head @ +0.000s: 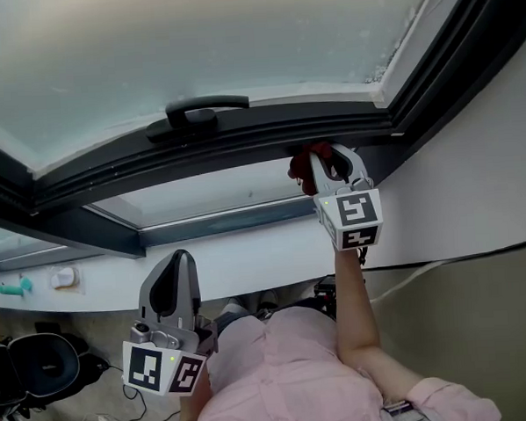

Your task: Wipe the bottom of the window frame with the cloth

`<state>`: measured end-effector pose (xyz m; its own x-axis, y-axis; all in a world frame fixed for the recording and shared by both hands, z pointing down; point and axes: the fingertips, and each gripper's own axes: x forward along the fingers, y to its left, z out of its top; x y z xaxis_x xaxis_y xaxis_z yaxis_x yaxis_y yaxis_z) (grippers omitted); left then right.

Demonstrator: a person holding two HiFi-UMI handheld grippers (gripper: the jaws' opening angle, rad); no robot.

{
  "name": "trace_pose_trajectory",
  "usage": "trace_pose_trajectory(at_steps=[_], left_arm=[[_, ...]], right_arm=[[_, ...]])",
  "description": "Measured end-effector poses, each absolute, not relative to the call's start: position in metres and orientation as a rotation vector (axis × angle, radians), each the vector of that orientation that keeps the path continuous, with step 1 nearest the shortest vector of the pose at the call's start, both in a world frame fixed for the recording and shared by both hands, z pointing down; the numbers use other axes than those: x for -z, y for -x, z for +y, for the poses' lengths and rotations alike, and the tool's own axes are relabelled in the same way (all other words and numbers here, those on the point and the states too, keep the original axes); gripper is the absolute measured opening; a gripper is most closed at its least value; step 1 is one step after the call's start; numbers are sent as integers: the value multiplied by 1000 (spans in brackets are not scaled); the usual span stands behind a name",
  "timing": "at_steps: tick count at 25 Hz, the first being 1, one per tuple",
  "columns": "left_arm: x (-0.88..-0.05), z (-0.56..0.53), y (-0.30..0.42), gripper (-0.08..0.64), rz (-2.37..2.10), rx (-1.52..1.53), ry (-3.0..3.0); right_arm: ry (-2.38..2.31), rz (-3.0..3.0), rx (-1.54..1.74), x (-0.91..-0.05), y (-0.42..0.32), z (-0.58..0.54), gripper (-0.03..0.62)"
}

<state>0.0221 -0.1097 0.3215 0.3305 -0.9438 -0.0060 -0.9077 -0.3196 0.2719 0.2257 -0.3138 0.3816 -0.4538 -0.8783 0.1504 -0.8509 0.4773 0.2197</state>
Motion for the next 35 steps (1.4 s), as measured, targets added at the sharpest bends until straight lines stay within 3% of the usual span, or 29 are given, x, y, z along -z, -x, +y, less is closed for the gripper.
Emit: trace_pose_trajectory(at_steps=[35], left_arm=[[-320, -112, -20, 0, -1689, 253, -2374]], right_arm=[[-1646, -2392, 139, -381, -276, -325, 57]])
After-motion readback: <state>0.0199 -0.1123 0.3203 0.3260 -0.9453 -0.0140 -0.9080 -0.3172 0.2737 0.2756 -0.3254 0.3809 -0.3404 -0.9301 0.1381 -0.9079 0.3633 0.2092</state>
